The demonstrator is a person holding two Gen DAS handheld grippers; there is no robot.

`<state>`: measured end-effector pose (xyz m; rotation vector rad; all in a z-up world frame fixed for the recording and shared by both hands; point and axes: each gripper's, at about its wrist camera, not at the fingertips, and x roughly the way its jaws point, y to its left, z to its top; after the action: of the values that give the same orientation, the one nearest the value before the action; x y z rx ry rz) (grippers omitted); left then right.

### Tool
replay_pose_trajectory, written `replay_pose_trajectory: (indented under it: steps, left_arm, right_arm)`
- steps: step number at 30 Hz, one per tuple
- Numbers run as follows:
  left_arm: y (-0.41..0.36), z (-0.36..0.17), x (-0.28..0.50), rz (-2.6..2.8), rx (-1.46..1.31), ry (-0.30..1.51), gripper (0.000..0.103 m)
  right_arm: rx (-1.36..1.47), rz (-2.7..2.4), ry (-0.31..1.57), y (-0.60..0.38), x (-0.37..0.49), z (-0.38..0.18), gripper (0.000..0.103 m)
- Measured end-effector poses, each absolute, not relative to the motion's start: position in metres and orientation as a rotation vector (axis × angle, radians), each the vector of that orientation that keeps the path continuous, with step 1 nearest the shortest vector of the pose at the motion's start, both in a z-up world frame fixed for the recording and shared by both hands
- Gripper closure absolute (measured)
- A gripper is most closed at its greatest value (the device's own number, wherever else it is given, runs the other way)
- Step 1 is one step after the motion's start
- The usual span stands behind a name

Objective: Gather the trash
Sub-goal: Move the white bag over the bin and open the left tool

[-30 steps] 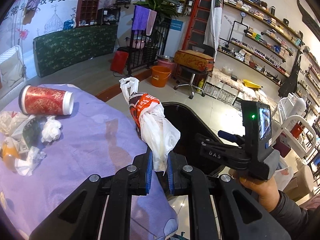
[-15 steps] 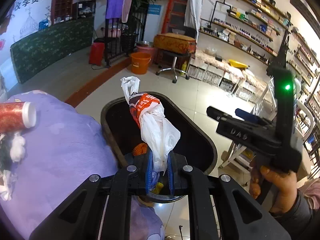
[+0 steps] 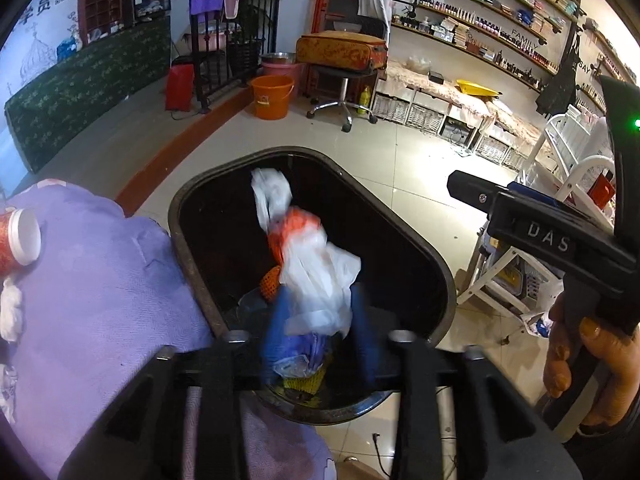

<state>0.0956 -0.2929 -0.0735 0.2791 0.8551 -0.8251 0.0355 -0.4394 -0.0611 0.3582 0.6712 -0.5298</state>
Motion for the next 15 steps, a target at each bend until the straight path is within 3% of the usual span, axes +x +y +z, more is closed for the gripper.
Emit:
replay_pose_trajectory:
  steps: [1, 4, 15]
  left_arm:
    - [-0.29, -0.072, 0.096, -0.827, 0.275, 0.84, 0.038]
    - [-0.283, -0.067, 0.093, -0.817, 0.255, 0.802, 0.026]
    - [-0.244, -0.052, 0.089, -0.733, 0.184, 0.776, 0.017]
  right_arm:
    - [0.361, -0.53, 0.667, -0.44, 0.035, -0.061, 0.013]
    - [0.366, -0.529, 0.663, -0.439, 0.035, -0.061, 0.012]
    - [0.356, -0.479, 0.664, -0.421, 0.047, -0.057, 0.012]
